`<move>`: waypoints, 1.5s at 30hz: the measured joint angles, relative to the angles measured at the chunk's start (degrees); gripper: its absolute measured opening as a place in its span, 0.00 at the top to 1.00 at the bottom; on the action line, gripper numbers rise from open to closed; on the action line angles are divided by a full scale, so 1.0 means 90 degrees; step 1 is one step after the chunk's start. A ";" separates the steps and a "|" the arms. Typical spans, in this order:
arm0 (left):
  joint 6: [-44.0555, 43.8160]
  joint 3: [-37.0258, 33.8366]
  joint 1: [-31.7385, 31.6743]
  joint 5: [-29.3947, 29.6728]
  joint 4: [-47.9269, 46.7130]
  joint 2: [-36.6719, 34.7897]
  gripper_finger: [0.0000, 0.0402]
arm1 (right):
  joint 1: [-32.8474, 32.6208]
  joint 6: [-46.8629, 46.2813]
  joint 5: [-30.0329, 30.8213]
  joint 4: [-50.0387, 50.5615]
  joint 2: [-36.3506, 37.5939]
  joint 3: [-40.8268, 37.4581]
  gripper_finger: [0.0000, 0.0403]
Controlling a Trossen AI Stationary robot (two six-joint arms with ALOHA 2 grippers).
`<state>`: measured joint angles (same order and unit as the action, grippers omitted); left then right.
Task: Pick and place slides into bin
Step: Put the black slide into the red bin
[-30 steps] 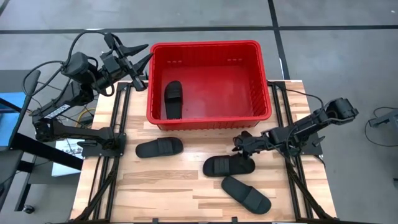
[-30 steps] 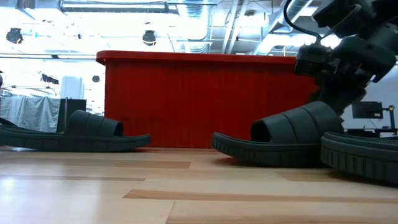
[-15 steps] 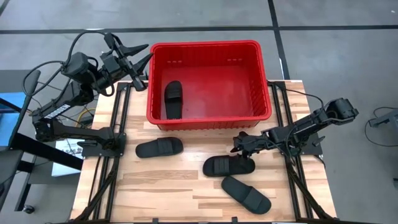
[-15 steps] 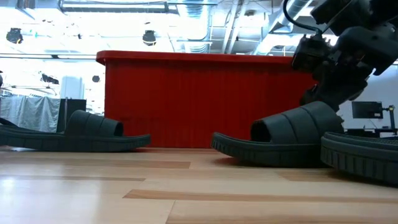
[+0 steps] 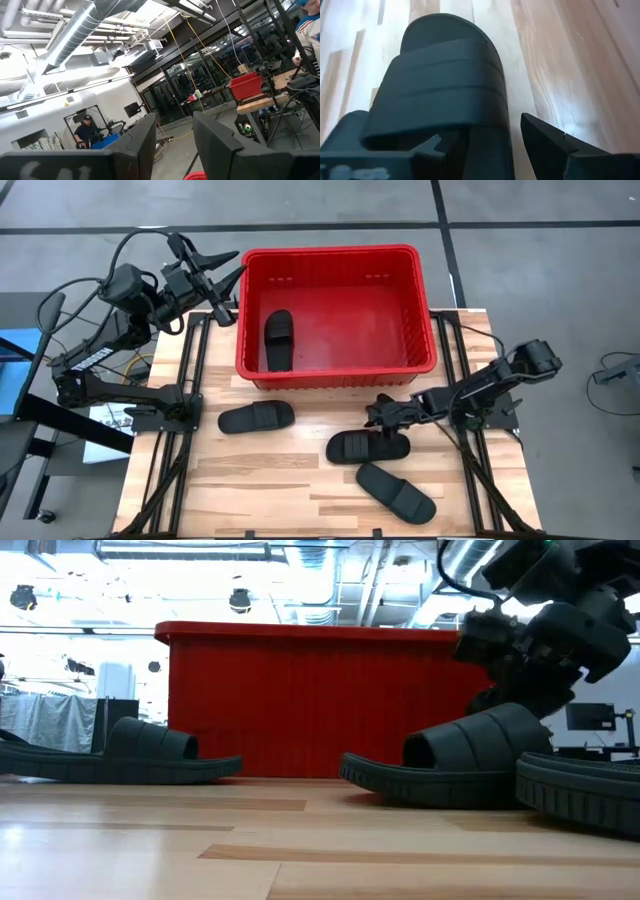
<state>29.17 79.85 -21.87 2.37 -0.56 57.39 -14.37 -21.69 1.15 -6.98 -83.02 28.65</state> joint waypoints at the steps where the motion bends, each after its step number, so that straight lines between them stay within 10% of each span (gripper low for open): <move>1: 0.0000 0.0000 0.0000 0.0000 0.0000 0.0000 0.70 | 0.0000 0.0130 0.0002 0.0002 -0.0124 0.0090 0.58; 6: 0.0000 0.0000 0.0002 0.0000 0.0000 0.0000 0.70 | 0.0095 0.0454 0.0017 0.0017 -0.0666 0.0515 0.64; 12: -0.0016 0.0000 0.0002 -0.0001 0.0001 0.0000 0.70 | 0.0235 0.0176 -0.0401 0.0222 -0.0962 0.0772 0.95; 22: -0.0204 0.0000 0.0002 0.0000 -0.0005 0.0000 0.70 | -0.0007 -0.0444 -0.0019 0.1183 -0.0573 0.1003 0.99; 45: -0.1290 -0.0002 0.0005 -0.0309 -0.0876 -0.0002 0.70 | -0.0794 -0.1228 0.3194 0.2222 0.0771 0.2050 1.00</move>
<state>17.56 79.83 -21.82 -0.41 -8.44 57.36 -21.52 -32.74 29.89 13.02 -76.08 47.10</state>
